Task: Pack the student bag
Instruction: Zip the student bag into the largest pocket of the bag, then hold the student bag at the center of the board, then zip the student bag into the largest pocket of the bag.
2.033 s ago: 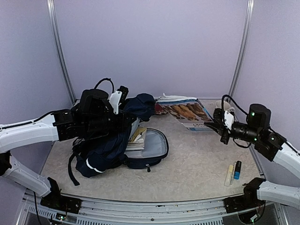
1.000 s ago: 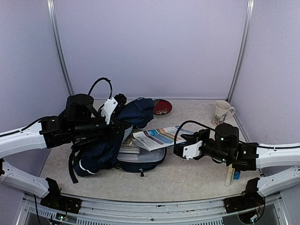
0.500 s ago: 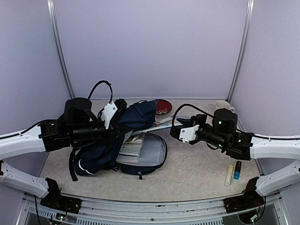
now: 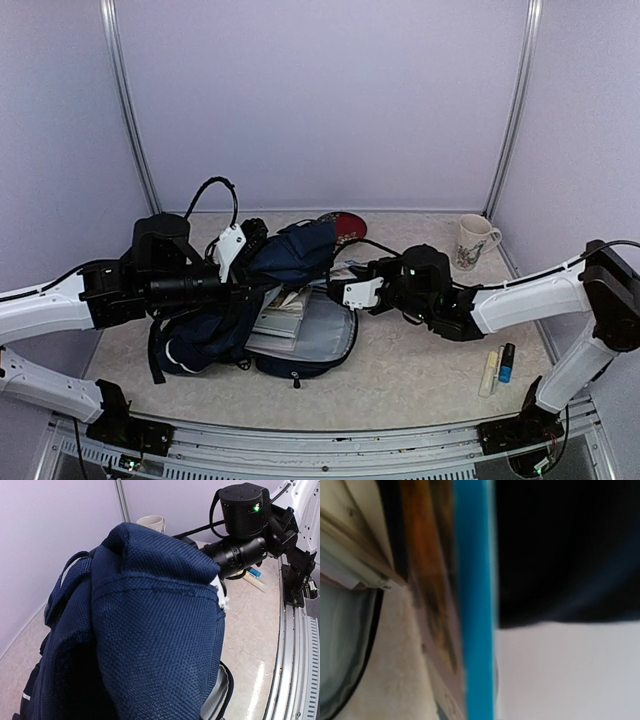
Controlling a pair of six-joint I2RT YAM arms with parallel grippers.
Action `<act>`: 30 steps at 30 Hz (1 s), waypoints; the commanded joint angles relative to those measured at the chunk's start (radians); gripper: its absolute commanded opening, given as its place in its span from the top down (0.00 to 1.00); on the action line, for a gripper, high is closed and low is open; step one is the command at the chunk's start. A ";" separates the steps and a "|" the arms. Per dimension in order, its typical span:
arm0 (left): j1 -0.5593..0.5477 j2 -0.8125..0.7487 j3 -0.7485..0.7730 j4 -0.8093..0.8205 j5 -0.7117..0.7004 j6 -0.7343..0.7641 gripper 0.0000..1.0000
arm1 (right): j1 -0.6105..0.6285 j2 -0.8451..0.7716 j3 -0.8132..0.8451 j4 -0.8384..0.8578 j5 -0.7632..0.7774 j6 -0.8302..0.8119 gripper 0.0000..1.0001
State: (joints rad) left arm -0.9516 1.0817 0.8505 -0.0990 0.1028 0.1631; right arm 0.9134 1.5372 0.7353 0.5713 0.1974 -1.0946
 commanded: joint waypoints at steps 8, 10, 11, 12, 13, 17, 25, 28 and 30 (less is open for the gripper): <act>0.002 -0.063 0.018 0.272 0.111 0.024 1.00 | 0.164 0.225 0.189 0.042 0.051 -0.031 1.00; 0.004 -0.061 0.017 0.275 0.118 0.021 1.00 | 0.184 0.277 0.262 -0.008 0.065 0.020 1.00; 0.005 -0.060 0.017 0.275 0.121 0.020 1.00 | 0.191 0.298 0.288 -0.018 0.066 0.037 0.99; 0.005 -0.062 0.017 0.275 0.120 0.018 1.00 | 0.198 0.317 0.305 -0.018 0.062 0.043 0.94; 0.006 -0.062 0.016 0.276 0.119 0.018 1.00 | 0.206 0.326 0.309 -0.010 0.057 0.043 0.87; 0.007 -0.066 0.010 0.277 0.102 0.018 1.00 | 0.257 0.329 0.311 -0.018 0.054 0.055 0.39; 0.011 -0.077 0.007 0.274 0.095 0.023 1.00 | 0.323 0.149 0.168 0.007 -0.028 0.189 0.00; 0.011 -0.081 0.009 0.272 0.091 0.023 1.00 | 0.332 0.058 0.130 -0.080 -0.169 0.276 0.00; 0.013 -0.084 0.008 0.272 0.088 0.025 1.00 | 0.332 -0.012 0.095 -0.094 -0.244 0.369 0.01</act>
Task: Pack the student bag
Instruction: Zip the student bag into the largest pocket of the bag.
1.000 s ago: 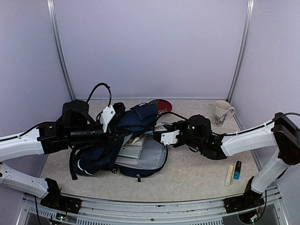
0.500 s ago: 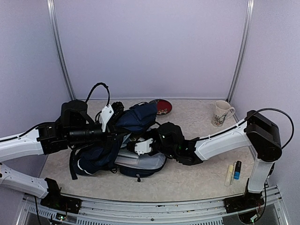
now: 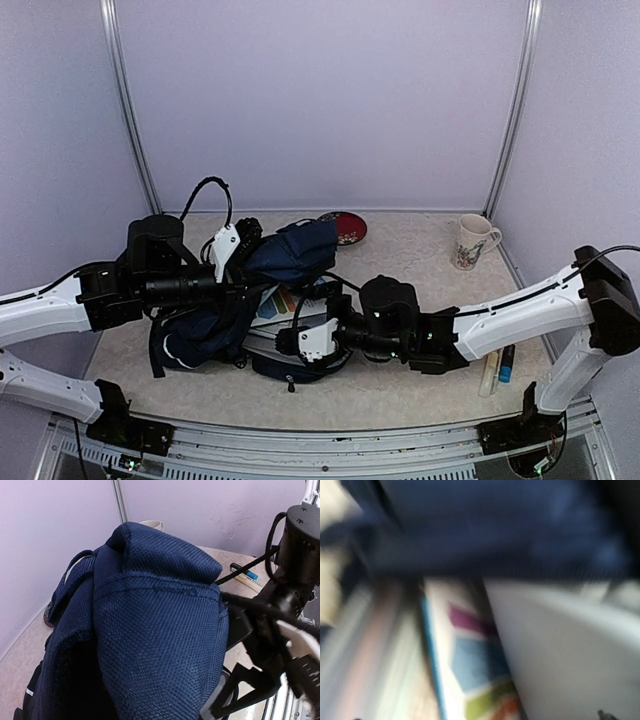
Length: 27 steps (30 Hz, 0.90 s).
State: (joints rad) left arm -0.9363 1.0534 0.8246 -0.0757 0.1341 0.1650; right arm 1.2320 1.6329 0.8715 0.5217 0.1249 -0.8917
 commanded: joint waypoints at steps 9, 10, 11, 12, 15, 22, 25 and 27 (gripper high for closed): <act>-0.004 -0.046 0.033 0.252 0.056 0.015 1.00 | -0.189 -0.408 -0.270 0.003 -0.213 0.869 0.12; -0.004 -0.044 0.033 0.252 0.059 0.014 1.00 | -0.247 -0.404 -0.275 -0.028 -0.171 0.952 0.20; -0.005 -0.044 0.033 0.252 0.062 0.012 1.00 | -0.287 -0.386 -0.266 -0.087 -0.133 1.026 0.29; -0.005 -0.043 0.032 0.252 0.063 0.012 1.00 | -0.317 -0.359 -0.244 -0.176 -0.098 1.087 0.38; -0.007 -0.038 0.031 0.252 0.061 0.012 1.00 | -0.358 -0.259 -0.139 -0.350 -0.001 1.169 0.55; -0.008 -0.039 0.029 0.252 0.056 0.016 1.00 | -0.356 0.037 0.146 -0.540 0.058 1.121 0.64; -0.009 -0.041 0.028 0.252 0.054 0.018 1.00 | -0.310 0.114 0.227 -0.531 0.029 1.087 0.70; -0.010 -0.042 0.027 0.252 0.055 0.019 1.00 | -0.263 0.145 0.265 -0.512 0.028 1.080 0.72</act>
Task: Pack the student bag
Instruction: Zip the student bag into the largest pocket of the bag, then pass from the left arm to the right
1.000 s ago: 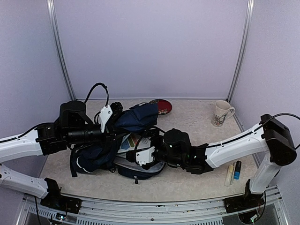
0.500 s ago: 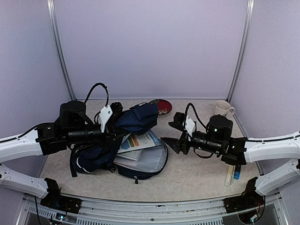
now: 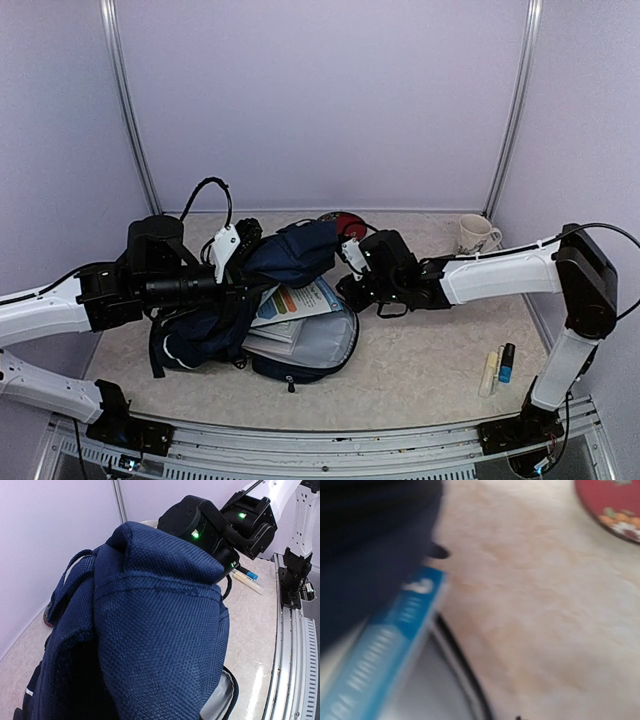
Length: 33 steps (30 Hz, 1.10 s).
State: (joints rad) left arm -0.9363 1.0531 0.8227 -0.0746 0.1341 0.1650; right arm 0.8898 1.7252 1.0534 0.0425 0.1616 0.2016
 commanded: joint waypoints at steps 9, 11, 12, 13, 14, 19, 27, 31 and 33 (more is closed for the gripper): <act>-0.010 -0.045 0.024 0.256 0.058 0.023 1.00 | 0.204 0.119 0.068 0.301 -0.345 0.173 0.74; -0.010 -0.046 0.024 0.257 0.061 0.021 1.00 | 0.218 0.125 0.088 0.298 -0.321 0.189 0.76; -0.010 -0.045 0.023 0.257 0.062 0.021 1.00 | 0.226 0.123 0.095 0.295 -0.302 0.192 0.78; -0.010 -0.045 0.023 0.258 0.063 0.021 1.00 | 0.236 0.122 0.101 0.294 -0.282 0.190 0.79; -0.010 -0.046 0.023 0.258 0.062 0.021 1.00 | 0.248 0.120 0.111 0.286 -0.266 0.180 0.80; -0.010 -0.044 0.023 0.259 0.064 0.020 1.00 | 0.307 0.128 0.196 0.177 -0.182 0.107 0.80; -0.009 -0.055 0.021 0.262 0.059 0.018 1.00 | 0.359 0.029 0.077 0.314 -0.202 -0.022 0.77; -0.007 -0.065 0.020 0.263 0.038 0.016 1.00 | 0.347 -0.039 -0.002 0.276 -0.164 -0.011 0.73; -0.004 -0.070 0.018 0.266 0.021 0.012 1.00 | 0.338 -0.087 -0.052 0.252 -0.175 -0.016 0.68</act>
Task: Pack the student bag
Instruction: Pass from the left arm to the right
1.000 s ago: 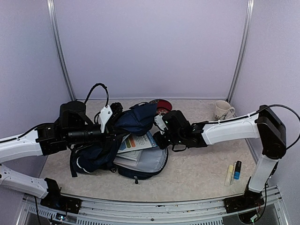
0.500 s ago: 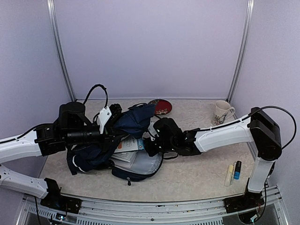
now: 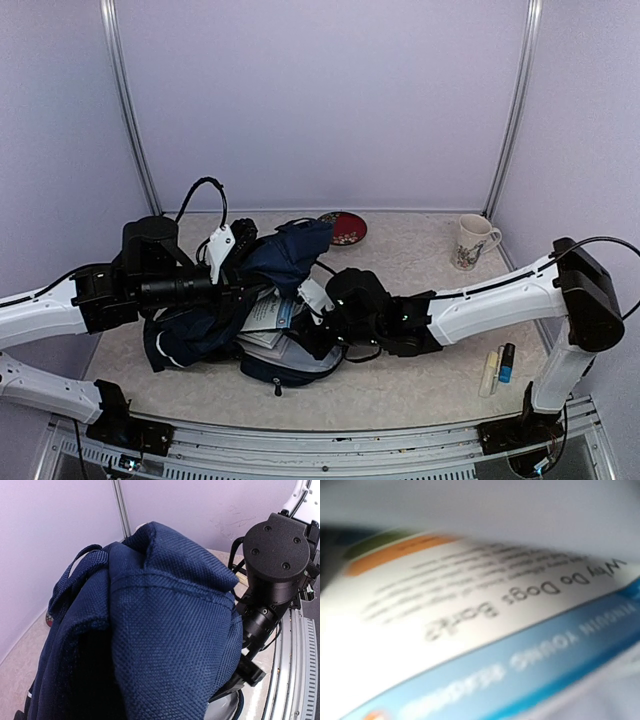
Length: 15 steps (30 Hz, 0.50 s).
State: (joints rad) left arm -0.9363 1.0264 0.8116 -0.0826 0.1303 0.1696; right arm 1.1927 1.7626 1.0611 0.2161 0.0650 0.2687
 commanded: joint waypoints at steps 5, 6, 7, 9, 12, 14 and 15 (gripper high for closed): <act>0.000 -0.055 0.026 0.279 -0.006 0.005 1.00 | 0.013 -0.282 -0.223 0.009 -0.047 -0.056 0.55; 0.001 -0.055 0.025 0.279 -0.005 0.006 1.00 | -0.004 -0.316 -0.259 0.004 -0.047 -0.032 0.52; 0.001 -0.055 0.025 0.279 -0.002 0.006 1.00 | -0.029 -0.350 -0.291 -0.003 -0.050 0.009 0.49; 0.002 -0.055 0.025 0.280 0.006 0.006 1.00 | -0.104 -0.396 -0.342 -0.024 -0.061 0.118 0.39; 0.002 -0.054 0.024 0.283 0.019 0.008 1.00 | -0.246 -0.401 -0.392 -0.034 -0.110 0.288 0.29; 0.004 -0.054 0.021 0.286 0.025 0.008 1.00 | -0.305 -0.361 -0.392 -0.016 -0.151 0.348 0.24; 0.004 -0.054 0.020 0.287 0.027 0.009 1.00 | -0.326 -0.329 -0.382 -0.006 -0.175 0.364 0.19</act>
State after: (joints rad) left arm -0.9363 1.0252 0.8078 -0.0639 0.1143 0.1654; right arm 0.9524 1.3666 0.6918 0.2096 -0.0303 0.4572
